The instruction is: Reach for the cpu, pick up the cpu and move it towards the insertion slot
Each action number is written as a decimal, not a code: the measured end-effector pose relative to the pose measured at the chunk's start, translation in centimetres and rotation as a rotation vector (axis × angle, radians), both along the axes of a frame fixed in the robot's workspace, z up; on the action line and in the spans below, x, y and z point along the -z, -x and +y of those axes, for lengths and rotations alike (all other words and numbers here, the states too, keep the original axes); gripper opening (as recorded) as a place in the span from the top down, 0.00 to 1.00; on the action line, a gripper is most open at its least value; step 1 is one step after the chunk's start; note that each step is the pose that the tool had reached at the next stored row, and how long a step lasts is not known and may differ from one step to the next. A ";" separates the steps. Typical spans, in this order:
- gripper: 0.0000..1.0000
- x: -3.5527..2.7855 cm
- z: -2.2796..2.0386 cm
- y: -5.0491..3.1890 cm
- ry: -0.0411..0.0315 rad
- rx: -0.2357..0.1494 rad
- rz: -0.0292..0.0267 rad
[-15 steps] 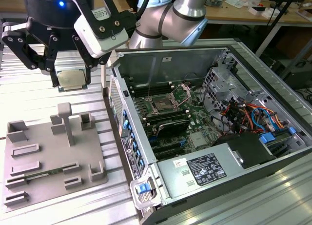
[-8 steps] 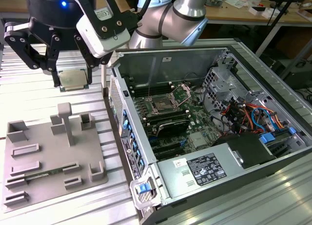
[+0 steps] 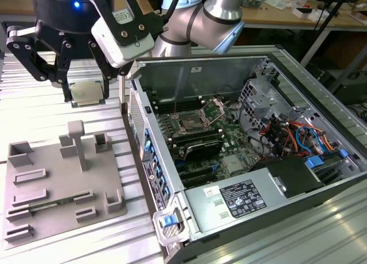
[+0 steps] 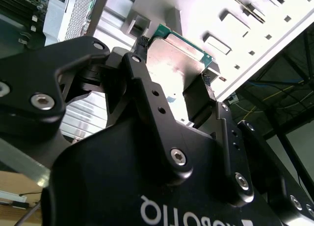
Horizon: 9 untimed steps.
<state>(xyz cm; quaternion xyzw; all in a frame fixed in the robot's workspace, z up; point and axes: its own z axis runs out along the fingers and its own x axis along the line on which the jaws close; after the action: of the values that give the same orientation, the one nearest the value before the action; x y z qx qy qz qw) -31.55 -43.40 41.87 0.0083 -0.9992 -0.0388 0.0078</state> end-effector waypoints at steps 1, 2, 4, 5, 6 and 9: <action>0.45 0.00 0.00 -0.03 0.0000 0.000 -0.0001; 0.45 0.00 0.00 -0.07 0.0000 0.000 0.0000; 0.45 0.00 0.00 -0.13 0.0000 0.000 0.0000; 0.45 0.00 0.00 -0.16 0.0000 0.000 0.0000; 0.45 0.00 0.00 -0.18 0.0000 0.000 -0.0001; 0.45 0.00 0.00 -0.25 0.0000 0.000 0.0000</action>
<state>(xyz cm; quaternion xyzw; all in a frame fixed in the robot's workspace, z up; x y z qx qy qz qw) -31.30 -43.40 41.87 0.0083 -0.9992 -0.0388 0.0078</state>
